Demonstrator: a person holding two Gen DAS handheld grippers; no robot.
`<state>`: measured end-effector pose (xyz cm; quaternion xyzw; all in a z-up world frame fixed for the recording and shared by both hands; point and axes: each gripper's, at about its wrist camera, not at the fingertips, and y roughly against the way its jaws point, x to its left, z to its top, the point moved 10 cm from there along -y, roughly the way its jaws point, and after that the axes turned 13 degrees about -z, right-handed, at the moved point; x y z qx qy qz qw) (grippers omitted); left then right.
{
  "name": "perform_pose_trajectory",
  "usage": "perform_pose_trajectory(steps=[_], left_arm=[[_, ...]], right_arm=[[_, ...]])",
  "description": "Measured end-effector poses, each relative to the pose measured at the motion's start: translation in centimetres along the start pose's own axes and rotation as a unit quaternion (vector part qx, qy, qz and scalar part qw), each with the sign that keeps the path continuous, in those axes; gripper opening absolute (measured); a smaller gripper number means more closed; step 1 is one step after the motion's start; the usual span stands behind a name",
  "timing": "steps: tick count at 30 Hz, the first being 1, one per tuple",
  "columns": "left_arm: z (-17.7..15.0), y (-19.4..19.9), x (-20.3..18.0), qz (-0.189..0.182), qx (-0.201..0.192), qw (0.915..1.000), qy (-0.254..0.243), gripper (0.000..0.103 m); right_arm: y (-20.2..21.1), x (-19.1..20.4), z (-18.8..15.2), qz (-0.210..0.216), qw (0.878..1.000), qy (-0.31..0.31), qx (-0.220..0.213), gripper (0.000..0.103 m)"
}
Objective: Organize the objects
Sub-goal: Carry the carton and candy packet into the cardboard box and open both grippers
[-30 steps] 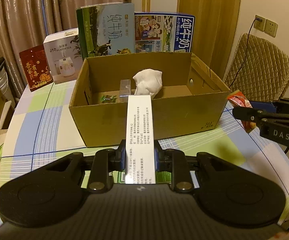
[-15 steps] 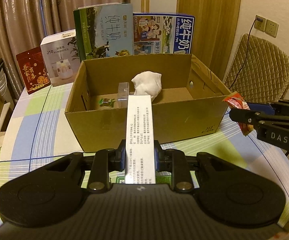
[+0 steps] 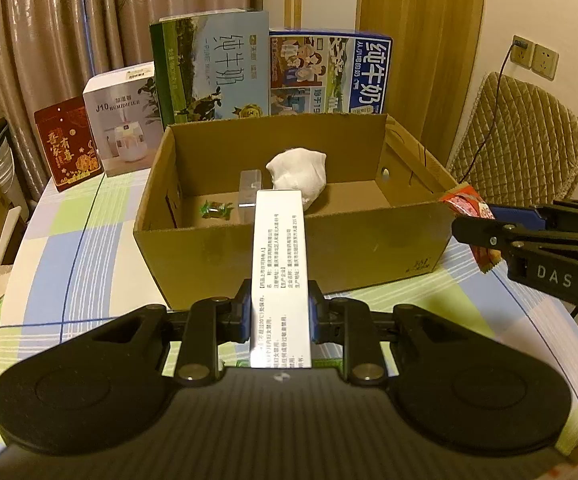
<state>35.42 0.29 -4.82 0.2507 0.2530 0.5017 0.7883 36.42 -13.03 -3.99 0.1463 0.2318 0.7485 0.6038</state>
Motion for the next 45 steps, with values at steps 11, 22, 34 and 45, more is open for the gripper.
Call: perform_pose_trajectory(steps=[11,22,34,45], left_arm=[[4.0,-1.0,2.7,0.008,-0.032,0.9992,0.023,0.021],[8.4,-4.4,4.0,0.008,-0.044,0.9987,0.023,0.021],[10.5,-8.7,5.5,0.000,-0.057,0.9976,0.039,0.022],[10.3,-8.8,7.0,0.006,-0.056,0.9968,0.056,0.035]], right_arm=[[-3.1,-0.7,3.3,-0.008,0.999,-0.032,-0.011,0.025],[-8.1,-2.1,5.8,-0.016,0.997,-0.074,-0.001,0.025],[-12.1,-3.2,5.5,-0.020,0.995,-0.098,0.026,0.026],[-12.7,-3.2,5.2,0.018,0.990,-0.135,0.029,0.065]])
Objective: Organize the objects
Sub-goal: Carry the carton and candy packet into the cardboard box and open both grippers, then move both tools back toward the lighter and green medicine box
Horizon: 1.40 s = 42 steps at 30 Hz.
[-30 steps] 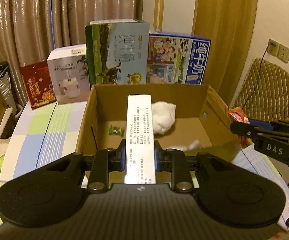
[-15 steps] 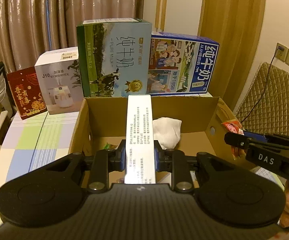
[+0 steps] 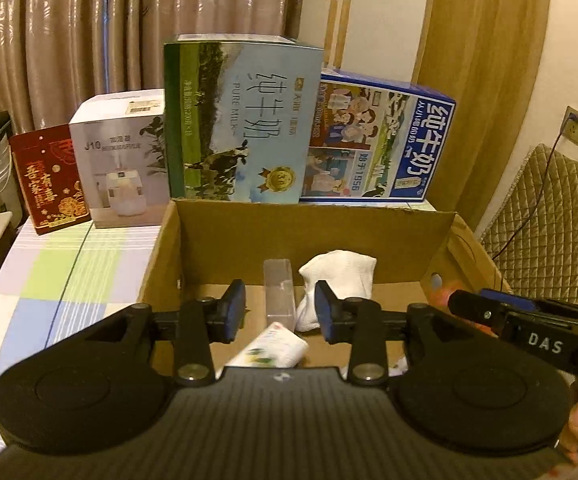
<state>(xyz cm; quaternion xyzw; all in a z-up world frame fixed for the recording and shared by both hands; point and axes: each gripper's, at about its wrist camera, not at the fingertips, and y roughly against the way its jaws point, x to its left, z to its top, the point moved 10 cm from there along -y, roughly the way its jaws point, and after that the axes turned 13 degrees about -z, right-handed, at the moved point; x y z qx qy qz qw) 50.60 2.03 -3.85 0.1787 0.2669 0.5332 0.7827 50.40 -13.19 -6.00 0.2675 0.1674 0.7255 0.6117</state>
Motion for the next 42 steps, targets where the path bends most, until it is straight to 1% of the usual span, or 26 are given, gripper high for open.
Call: perform_pose_trajectory(steps=[1,4,13,15,19,20,23,26,28,30,33,36,40,42], left_arm=[[0.0,0.2,0.1,0.001,-0.001,1.0000,0.001,0.036],[0.0,0.6,0.6,0.005,-0.002,1.0000,0.005,0.036],[-0.1,1.5,0.5,0.007,0.001,1.0000,0.000,0.043],[-0.3,1.9,0.5,0.009,0.001,1.0000,0.000,0.048],[-0.6,3.3,0.7,0.014,-0.001,0.9999,0.001,0.052],[-0.7,3.7,0.8,0.016,-0.003,0.9999,0.001,0.055],[-1.2,5.2,0.8,0.019,-0.007,0.9998,0.004,0.062],[-2.3,6.4,0.7,0.019,-0.004,0.9998,0.010,0.070],[-3.4,7.2,0.5,0.020,0.001,0.9998,0.010,0.071],[-4.7,8.0,0.3,0.023,0.007,0.9997,0.009,0.076],[-6.2,9.1,0.6,0.027,0.014,0.9995,0.012,0.080],[-7.4,10.6,1.1,0.033,0.015,0.9992,0.019,0.084],[-9.1,12.3,1.7,0.040,0.017,0.9985,0.033,0.088],[-9.8,12.9,1.6,0.042,0.021,0.9984,0.032,0.092]], right_arm=[[0.1,-0.2,0.1,0.003,1.000,-0.010,-0.001,0.068],[0.4,-0.5,0.5,0.004,1.000,-0.026,-0.005,0.068],[1.8,-0.9,1.4,-0.001,0.999,-0.031,-0.030,0.068],[2.5,-0.8,1.5,0.000,0.999,-0.028,-0.038,0.068],[4.1,-0.1,1.3,0.002,0.998,-0.011,-0.055,0.068],[4.5,0.1,1.2,0.003,0.998,-0.008,-0.058,0.068],[5.6,0.7,0.3,0.011,0.998,0.005,-0.058,0.069],[6.8,1.1,-1.1,0.020,0.999,0.012,-0.049,0.070],[7.6,1.3,-2.1,0.027,0.999,0.017,-0.039,0.070],[8.5,1.8,-3.1,0.036,0.998,0.029,-0.031,0.071],[9.9,2.4,-4.6,0.049,0.997,0.057,-0.027,0.071],[10.8,3.0,-6.4,0.052,0.995,0.086,-0.019,0.072],[11.5,3.1,-8.4,0.054,0.993,0.100,-0.002,0.074],[11.8,3.1,-9.1,0.054,0.993,0.102,0.006,0.075]])
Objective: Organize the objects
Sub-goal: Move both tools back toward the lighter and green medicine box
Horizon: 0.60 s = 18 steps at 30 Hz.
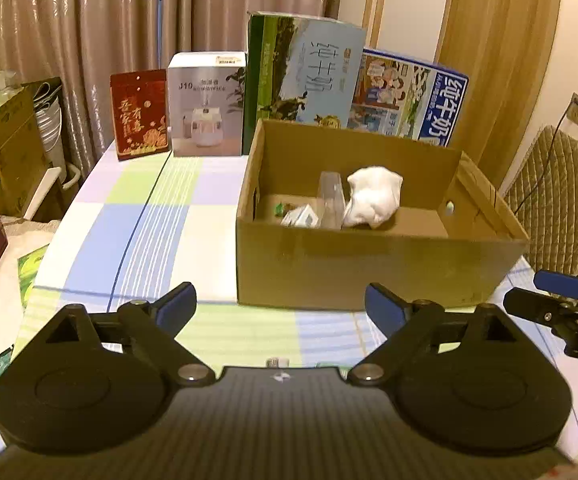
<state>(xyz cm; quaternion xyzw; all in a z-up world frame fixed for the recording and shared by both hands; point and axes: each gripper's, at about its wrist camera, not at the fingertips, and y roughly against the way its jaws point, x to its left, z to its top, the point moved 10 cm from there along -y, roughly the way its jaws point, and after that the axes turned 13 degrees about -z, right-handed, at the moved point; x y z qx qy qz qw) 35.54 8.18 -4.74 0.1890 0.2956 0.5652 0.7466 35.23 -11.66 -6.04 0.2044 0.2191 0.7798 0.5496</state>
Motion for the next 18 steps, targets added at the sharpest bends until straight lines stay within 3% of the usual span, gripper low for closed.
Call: perform_pose_trajectory(steps=[3,8,18], left_arm=[[-0.7,0.6,-0.4,0.003,0.000,0.9999,-0.012,0.101],[-2.4,0.8,-0.8,0.003,0.021,0.9994,-0.027,0.102],[-4.9,1.0,-0.1,0.017,0.045,0.9978,-0.046,0.102]], right_arm=[[0.4,0.3,-0.8,0.004,1.000,0.001,0.010,0.078],[0.7,1.4,-2.3,0.011,0.999,0.024,0.027,0.088],[-0.7,2.1,-4.6,0.006,0.996,0.049,0.075,0.096]])
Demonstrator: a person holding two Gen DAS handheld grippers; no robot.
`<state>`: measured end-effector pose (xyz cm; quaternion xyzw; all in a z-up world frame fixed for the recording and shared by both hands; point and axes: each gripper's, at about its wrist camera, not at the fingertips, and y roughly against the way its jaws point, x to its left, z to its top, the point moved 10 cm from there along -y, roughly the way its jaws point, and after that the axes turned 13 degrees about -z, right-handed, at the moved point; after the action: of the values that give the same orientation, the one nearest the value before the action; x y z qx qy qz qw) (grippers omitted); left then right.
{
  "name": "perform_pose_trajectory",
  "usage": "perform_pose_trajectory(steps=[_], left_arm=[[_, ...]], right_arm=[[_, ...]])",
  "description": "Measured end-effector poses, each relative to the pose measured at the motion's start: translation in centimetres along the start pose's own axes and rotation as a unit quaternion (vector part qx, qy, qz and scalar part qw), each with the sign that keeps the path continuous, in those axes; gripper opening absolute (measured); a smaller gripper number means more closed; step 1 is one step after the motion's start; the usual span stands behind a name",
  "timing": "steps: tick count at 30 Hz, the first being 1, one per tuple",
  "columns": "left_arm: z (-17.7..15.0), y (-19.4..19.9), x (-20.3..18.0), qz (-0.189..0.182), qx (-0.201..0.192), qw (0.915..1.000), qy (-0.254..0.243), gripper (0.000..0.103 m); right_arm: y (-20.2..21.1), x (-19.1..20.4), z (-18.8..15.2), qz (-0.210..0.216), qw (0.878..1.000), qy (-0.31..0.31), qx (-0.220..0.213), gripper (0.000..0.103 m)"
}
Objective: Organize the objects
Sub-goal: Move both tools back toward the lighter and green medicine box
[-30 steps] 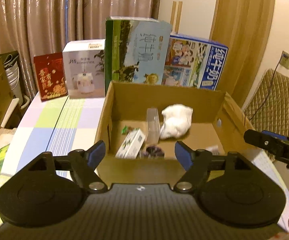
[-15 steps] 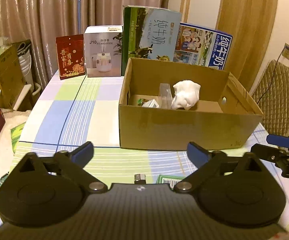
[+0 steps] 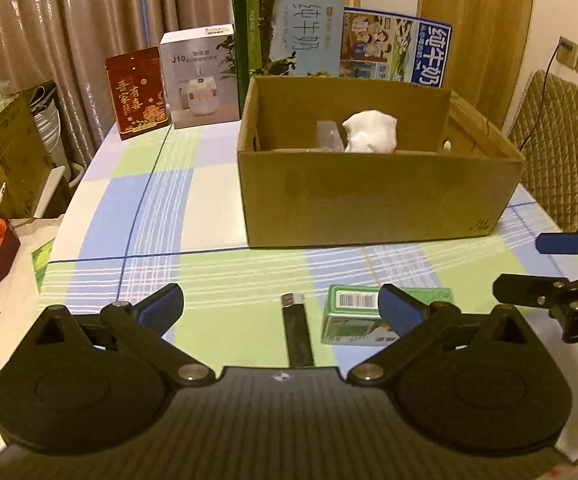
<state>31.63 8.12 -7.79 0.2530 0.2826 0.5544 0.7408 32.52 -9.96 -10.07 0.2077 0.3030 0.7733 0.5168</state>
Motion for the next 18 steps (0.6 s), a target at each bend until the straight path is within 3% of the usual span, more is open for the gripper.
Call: perform_pose_trajectory(steps=[18], left_arm=[[-1.5,-0.6,1.9,0.024,0.024,0.9994,-0.009,0.102]], right_arm=[[-1.2,2.0,-0.7,0.008,0.999,0.038,0.015,0.097]])
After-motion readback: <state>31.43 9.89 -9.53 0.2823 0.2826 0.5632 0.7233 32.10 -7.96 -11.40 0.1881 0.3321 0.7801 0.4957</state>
